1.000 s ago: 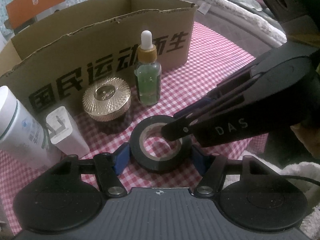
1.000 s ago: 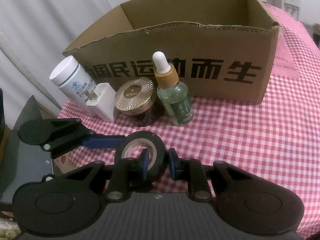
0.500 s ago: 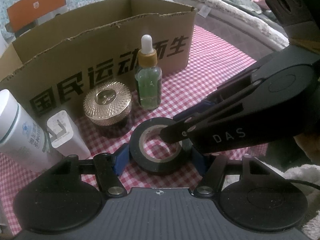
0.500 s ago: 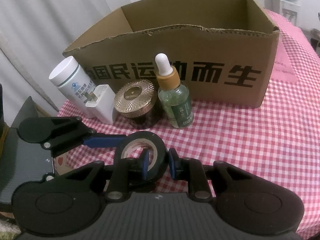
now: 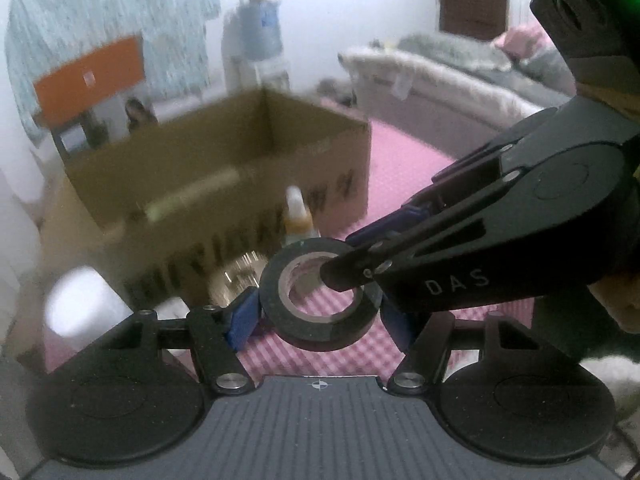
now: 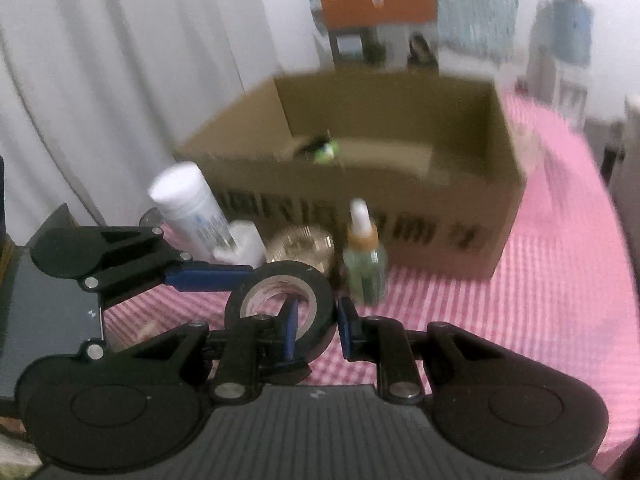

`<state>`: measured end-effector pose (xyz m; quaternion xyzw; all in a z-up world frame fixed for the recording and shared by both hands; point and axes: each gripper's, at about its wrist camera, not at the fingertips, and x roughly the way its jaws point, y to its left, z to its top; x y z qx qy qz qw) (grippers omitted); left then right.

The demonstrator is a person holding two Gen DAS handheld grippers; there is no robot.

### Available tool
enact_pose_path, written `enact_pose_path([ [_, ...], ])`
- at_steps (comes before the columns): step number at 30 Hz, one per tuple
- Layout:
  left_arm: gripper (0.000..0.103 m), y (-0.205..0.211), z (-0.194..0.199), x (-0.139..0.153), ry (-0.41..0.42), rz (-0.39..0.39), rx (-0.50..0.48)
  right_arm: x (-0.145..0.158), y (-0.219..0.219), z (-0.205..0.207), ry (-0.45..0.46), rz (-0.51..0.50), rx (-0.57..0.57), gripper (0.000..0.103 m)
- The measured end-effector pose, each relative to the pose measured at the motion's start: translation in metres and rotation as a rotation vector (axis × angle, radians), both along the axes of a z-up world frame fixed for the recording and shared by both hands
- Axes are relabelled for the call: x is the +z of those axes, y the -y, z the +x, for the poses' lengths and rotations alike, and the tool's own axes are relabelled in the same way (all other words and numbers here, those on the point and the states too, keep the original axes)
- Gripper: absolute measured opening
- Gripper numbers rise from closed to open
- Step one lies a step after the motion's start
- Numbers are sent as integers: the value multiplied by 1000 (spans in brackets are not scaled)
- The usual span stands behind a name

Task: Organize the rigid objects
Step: 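Lift the black tape roll with the right tool and lower it into the box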

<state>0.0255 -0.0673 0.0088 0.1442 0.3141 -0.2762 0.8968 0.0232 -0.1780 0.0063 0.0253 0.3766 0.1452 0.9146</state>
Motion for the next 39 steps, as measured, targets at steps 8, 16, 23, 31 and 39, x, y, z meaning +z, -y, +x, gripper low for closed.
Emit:
enact_pose_path([
  [8,66,-8,2,55,160,-14,24,66,-6,-2,182,-31,55,23],
  [16,66,-21,67,83,68,-64,64,103,-4,66,173,-20,117,24],
  [23,65,-32,150,69,-182,-76,97,95,2,161,-15,10,142,24],
  [31,65,-31,232,18,-456,-42,132,39,7,264,-291,34,144,24],
  [39,66,-26,278,-20,-566,14,151,-11,10,310,-452,38,128,23],
])
